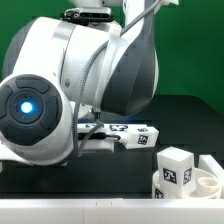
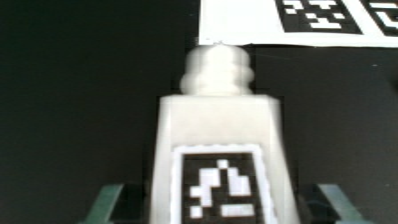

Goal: Assemble stool

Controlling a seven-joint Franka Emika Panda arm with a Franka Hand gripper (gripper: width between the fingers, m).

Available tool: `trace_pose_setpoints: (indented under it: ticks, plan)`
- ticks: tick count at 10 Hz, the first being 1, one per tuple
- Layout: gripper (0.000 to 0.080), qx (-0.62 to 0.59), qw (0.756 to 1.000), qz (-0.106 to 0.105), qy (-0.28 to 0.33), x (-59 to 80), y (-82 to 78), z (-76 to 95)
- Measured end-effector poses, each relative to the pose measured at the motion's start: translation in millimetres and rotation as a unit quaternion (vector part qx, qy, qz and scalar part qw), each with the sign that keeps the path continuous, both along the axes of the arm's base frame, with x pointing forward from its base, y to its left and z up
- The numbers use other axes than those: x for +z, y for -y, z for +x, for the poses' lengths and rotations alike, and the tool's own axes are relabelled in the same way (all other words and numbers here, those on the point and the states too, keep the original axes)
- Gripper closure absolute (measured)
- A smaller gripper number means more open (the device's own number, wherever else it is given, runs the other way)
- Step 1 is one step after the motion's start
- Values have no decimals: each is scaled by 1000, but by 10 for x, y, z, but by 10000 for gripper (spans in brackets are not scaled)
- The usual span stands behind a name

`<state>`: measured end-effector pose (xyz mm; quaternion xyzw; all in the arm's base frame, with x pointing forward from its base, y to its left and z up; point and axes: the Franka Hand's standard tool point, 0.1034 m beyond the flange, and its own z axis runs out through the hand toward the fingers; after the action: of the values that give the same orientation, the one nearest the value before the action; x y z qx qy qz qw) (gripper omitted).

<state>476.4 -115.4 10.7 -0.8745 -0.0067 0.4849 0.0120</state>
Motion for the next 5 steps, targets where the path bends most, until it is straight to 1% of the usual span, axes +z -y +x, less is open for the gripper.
trace_pose_setpoints:
  ticks: [1, 2, 3, 4, 5]
  plan:
    - [467, 0, 1000, 0, 0, 0, 0, 0]
    - [467, 2, 1000, -1, 12, 14, 0, 42]
    - [467, 9, 1000, 4, 26, 159, -84, 138]
    - [467, 23, 998, 16, 56, 439, -217, 241]
    - [467, 38, 993, 28, 110, 586, -258, 293]
